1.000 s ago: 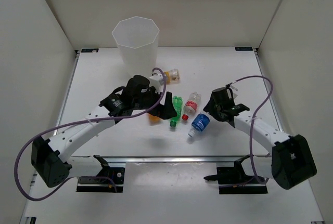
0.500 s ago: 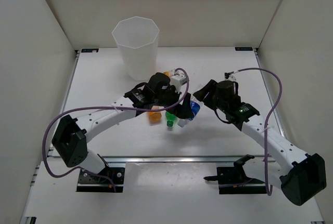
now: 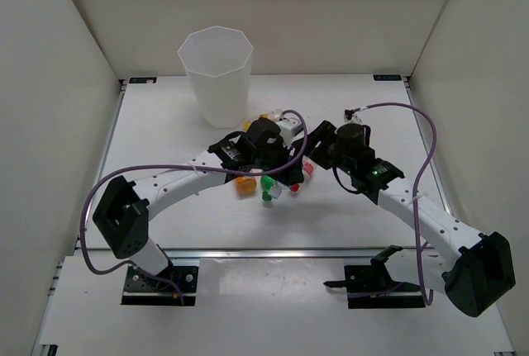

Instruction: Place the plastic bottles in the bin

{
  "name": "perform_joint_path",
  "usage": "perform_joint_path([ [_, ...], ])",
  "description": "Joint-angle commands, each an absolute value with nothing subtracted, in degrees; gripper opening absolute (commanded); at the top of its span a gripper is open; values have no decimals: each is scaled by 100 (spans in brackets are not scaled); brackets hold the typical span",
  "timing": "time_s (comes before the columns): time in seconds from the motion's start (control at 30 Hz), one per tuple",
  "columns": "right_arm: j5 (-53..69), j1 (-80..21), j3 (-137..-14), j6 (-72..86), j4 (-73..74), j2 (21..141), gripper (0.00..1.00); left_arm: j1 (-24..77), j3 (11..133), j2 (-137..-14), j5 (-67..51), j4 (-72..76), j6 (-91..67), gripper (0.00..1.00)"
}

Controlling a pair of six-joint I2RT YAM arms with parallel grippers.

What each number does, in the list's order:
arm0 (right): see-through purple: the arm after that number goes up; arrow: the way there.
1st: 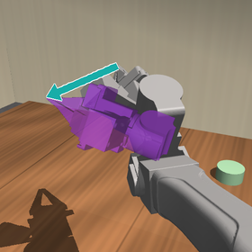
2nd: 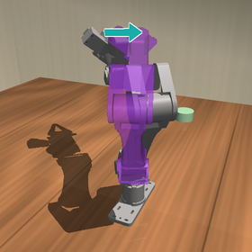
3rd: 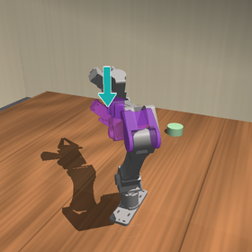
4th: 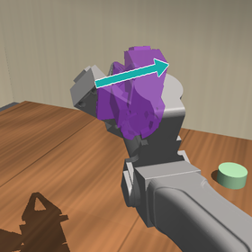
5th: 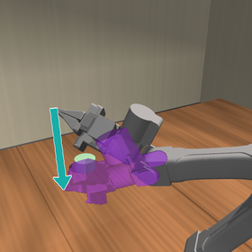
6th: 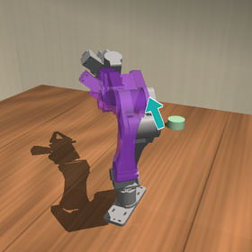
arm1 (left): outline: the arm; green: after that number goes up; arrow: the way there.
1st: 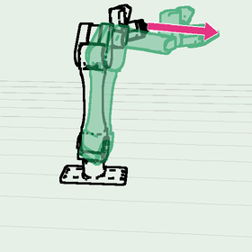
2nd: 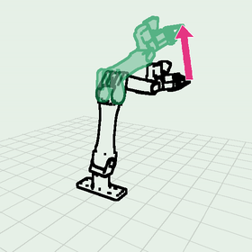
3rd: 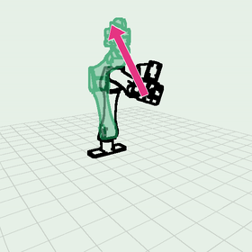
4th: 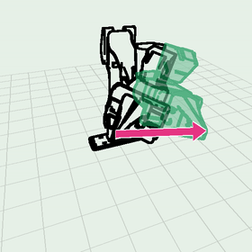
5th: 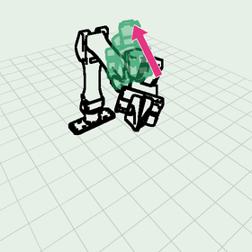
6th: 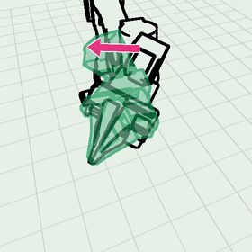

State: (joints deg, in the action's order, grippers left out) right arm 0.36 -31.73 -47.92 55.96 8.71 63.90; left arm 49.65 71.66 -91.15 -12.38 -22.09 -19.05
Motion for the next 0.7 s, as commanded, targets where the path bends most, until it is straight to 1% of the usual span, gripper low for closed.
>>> perform_joint_path([
  [0.0, 474, -3208, -4966, 5810, 255, 6328, 29, 4904, 7146, -8711, -818, -1987, -2004, 39],
  [0.03, 501, -3182, -5001, 5783, 220, 6302, 34, 4869, 7085, -8649, -826, -1917, -1978, 35],
  [0.1, 501, -3146, -5044, 5670, 237, 6284, 53, 4790, 7058, -8447, -704, -1899, -2004, 27],
  [0.13, 492, -3059, -5097, 5573, 255, 6275, 66, 4738, 7084, -8351, -642, -1968, -1995, 26],
  [0.17, 492, -3015, -5115, 5424, 281, 6241, 70, 4694, 7110, -8297, -546, -2004, -1986, 21],
  [0.23, 623, -2674, -5220, 5221, 272, 6127, 91, 4492, 7128, -8087, -344, -1995, -1978, 16],
  [0.27, 659, -2585, -5282, 5064, 325, 6135, 96, 4369, 7180, -8069, -82, -2013, -1960, 16],
  [0.3, 685, -2419, -5352, 4906, 517, 6126, 99, 4185, 7224, -8034, 182, -2039, -1943, 15],
  [0.37, 651, -2103, -5536, 4564, 850, 6047, 99, 3817, 7627, -8120, 350, -2056, -1811, 16],
  [0.43, 475, -1970, -5712, 4159, 1395, 6099, 100, 3290, 8416, -8339, 535, -2267, -1680, 16],
  [0.47, 466, -1925, -5774, 4096, 1511, 6169, 99, 3183, 8664, -8576, 614, -2302, -1592, 16],
  [0.5, 405, -1803, -5801, 3904, 1738, 6222, 99, 2947, 9197, -8691, 841, -2416, -1513, 17],
  [0.53, 378, -1793, -5792, 3763, 1871, 6249, 99, 2849, 9768, -8980, 1009, -2574, -1355, 17],
  [0.57, 343, -1758, -5792, 3718, 2029, 6301, 99, 2804, 10069, -9243, 1098, -2601, -1301, 17],
  [0.63, 159, -1731, -5774, 3438, 2196, 6476, 99, 2611, 11201, -9667, 1309, -2733, -1257, 18],
  [0.67, 106, -1749, -5801, 3376, 2354, 6538, 99, 2549, 11476, -9946, 1275, -2768, -1257, 20],
])
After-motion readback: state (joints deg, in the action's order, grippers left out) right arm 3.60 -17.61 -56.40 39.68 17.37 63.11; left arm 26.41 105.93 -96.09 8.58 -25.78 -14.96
